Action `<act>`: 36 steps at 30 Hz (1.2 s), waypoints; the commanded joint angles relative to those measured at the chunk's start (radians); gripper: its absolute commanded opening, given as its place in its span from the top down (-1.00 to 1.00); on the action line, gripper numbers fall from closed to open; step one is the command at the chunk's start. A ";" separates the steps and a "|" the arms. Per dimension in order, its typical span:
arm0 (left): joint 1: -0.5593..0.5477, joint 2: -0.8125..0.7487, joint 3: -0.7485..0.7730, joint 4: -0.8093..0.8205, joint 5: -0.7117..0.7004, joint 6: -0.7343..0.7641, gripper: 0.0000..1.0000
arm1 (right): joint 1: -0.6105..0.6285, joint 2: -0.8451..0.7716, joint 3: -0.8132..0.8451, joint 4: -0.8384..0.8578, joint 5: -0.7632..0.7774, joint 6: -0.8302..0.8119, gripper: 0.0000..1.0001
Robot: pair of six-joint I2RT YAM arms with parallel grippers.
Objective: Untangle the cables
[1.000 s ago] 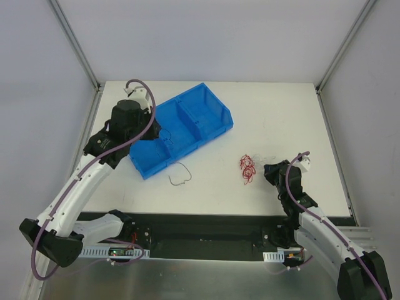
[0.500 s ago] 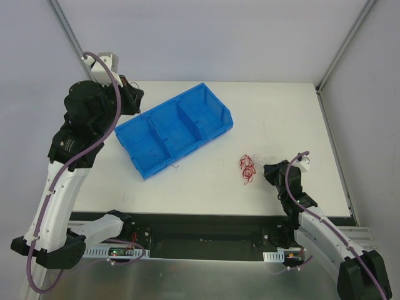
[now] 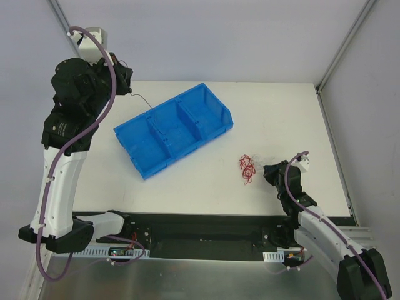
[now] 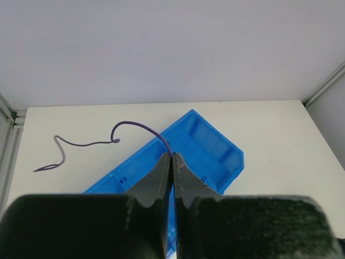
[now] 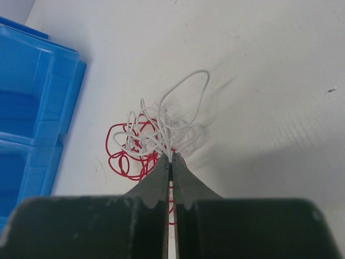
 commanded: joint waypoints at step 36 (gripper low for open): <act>0.071 -0.035 -0.715 0.090 0.222 -0.122 1.00 | -0.011 0.034 0.026 0.054 -0.030 -0.021 0.99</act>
